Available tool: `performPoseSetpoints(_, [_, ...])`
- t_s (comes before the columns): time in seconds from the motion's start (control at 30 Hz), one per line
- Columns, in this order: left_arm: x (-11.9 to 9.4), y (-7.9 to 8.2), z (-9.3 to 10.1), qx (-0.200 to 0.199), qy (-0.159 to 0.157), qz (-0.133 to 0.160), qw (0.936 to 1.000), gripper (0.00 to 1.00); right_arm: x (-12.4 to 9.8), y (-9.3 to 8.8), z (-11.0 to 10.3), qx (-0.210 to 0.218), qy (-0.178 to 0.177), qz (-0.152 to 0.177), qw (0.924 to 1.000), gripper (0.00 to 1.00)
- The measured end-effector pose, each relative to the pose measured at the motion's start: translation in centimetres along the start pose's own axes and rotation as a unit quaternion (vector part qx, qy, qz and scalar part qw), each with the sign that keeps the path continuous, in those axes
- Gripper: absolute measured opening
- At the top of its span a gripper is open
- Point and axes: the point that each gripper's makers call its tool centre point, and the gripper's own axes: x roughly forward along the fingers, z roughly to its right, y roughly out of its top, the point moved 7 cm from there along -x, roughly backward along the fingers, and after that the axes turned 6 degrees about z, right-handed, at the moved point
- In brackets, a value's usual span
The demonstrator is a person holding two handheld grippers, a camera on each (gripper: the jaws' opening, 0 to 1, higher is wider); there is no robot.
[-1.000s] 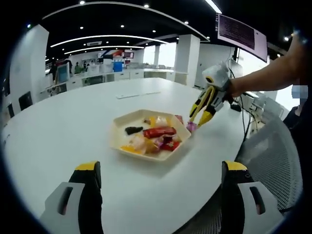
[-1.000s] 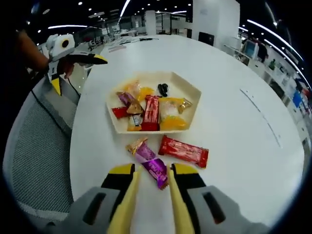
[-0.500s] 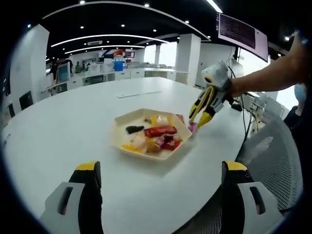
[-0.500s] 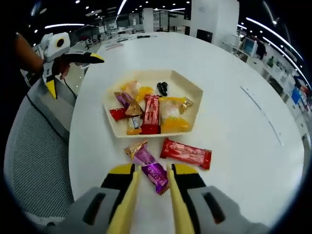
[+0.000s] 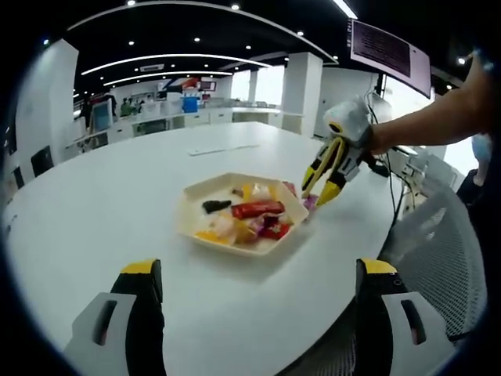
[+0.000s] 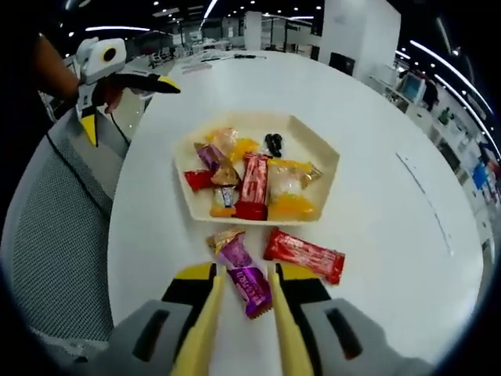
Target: Place the target food into the container with the food tongs after gripping and lifting it, then release it inside without dropping or visibly crushing the food.
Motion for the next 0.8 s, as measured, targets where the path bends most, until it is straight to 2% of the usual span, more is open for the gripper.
performPoseSetpoints(0.1, [0.01, -0.04, -0.04, -0.003, 0.001, -0.001, 1.0, 0.99, -0.11, -1.06, 0.24, -0.003, -0.026, -0.034, 0.9991, 0.28])
performPoseSetpoints(0.13, [0.02, -0.05, -0.04, -0.002, 0.0, -0.001, 1.0, 0.99, -0.25, -0.68, 0.07, 0.049, -0.022, -0.009, 0.9985, 0.28])
performPoseSetpoints(0.17, [0.04, -0.06, -0.02, -0.001, -0.001, -0.001, 1.0, 0.99, -0.46, -0.86, -0.14, 0.084, -0.02, -0.019, 0.9961, 0.28])
performPoseSetpoints(0.23, [0.05, -0.09, 0.05, 0.0, -0.002, -0.004, 1.0, 0.99, -0.57, -0.97, 0.07, 0.056, -0.02, -0.016, 0.9981, 0.27])
performPoseSetpoints(0.33, [0.05, -0.11, 0.1, 0.001, -0.003, -0.004, 1.0, 0.99, -0.58, -0.67, 0.0, 0.048, -0.019, -0.007, 0.9987, 0.28])
performPoseSetpoints(0.43, [0.03, -0.04, 0.1, 0.0, -0.002, -0.002, 1.0, 0.99, -0.4, -0.33, 0.31, 0.054, -0.024, 0.003, 0.9983, 0.28])
performPoseSetpoints(0.57, [-0.01, -0.04, 0.02, -0.001, 0.0, -0.002, 1.0, 0.99, 0.05, -0.36, 0.18, 0.045, -0.015, -0.003, 0.9989, 0.25])
performPoseSetpoints(0.73, [-0.02, -0.05, -0.04, -0.003, 0.001, -0.001, 1.0, 0.99, -0.05, -0.46, 0.3, 0.063, -0.027, -0.001, 0.9977, 0.22])
performPoseSetpoints(0.8, [-0.02, -0.09, -0.08, -0.004, 0.002, -0.002, 1.0, 0.99, 0.03, -0.33, 0.28, 0.062, -0.032, -0.003, 0.9976, 0.24])
